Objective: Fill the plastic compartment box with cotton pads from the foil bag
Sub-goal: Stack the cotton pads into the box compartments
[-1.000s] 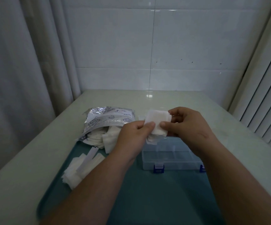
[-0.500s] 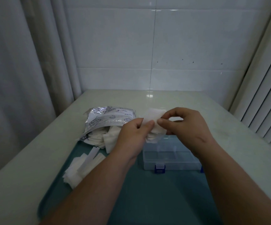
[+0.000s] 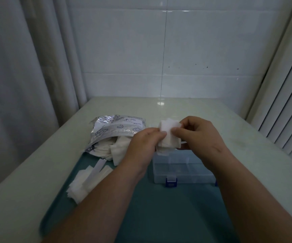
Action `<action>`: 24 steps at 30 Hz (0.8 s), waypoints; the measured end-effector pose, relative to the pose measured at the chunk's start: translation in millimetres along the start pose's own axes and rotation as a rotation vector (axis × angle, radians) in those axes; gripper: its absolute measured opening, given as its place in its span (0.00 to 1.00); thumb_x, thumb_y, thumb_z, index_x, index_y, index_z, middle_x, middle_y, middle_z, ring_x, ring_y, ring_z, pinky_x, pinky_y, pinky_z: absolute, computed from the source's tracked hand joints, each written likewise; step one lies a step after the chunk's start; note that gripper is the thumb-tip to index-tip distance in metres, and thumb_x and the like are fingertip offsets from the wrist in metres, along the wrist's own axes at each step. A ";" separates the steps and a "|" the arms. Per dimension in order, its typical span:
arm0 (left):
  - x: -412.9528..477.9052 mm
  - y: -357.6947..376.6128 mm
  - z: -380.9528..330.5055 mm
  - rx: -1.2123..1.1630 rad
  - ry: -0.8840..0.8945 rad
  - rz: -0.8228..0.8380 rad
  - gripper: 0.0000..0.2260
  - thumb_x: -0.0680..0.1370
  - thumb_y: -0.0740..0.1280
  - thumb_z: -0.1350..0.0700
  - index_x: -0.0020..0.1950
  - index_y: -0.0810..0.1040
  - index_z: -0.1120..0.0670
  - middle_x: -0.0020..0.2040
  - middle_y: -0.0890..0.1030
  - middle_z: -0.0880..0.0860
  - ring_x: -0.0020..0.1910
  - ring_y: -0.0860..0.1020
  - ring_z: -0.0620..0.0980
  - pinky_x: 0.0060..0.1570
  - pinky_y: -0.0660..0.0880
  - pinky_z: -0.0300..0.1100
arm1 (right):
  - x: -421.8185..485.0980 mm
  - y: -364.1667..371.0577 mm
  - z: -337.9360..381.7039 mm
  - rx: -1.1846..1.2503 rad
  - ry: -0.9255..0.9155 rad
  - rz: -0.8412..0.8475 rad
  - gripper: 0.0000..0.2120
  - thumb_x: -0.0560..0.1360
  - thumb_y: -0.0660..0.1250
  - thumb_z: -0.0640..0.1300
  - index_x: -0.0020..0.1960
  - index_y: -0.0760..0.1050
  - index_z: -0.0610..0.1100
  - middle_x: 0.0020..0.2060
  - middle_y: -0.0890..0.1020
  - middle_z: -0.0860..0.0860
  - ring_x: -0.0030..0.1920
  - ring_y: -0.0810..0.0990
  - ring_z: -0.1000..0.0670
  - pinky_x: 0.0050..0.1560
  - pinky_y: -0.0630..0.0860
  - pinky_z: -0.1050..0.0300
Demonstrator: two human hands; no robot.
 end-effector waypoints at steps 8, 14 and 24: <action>2.7 -3.2 9.1 -0.039 -0.052 -0.054 0.09 0.77 0.68 0.57 0.38 0.85 0.54 0.43 0.85 0.54 0.47 0.81 0.52 0.57 0.76 0.56 | 1.1 -3.3 0.9 -0.073 -0.014 -0.011 0.03 0.74 0.69 0.41 0.42 0.76 0.43 0.42 0.82 0.47 0.45 0.82 0.47 0.45 0.83 0.52; 4.8 -2.7 7.3 0.041 -0.027 -0.015 0.20 0.64 0.68 0.48 0.39 0.74 0.66 0.39 0.74 0.55 0.41 0.71 0.51 0.46 0.69 0.49 | 1.2 -4.7 1.0 -0.110 -0.012 0.012 0.03 0.73 0.68 0.41 0.41 0.76 0.43 0.40 0.82 0.45 0.44 0.82 0.43 0.48 0.82 0.46; 2.5 -7.1 4.8 0.170 0.000 -0.043 0.13 0.73 0.69 0.55 0.44 0.78 0.67 0.38 0.77 0.57 0.38 0.73 0.49 0.40 0.69 0.45 | -4.3 -1.0 9.4 0.031 -0.001 0.109 0.03 0.72 0.67 0.36 0.40 0.76 0.39 0.54 0.80 0.52 0.50 0.78 0.50 0.45 0.73 0.59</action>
Point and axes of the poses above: each hand's wrist, its own x-axis towards the middle knuckle, its own y-axis out of the palm, z = x × y, the point moved 10 cm from there along x, towards the middle knuckle
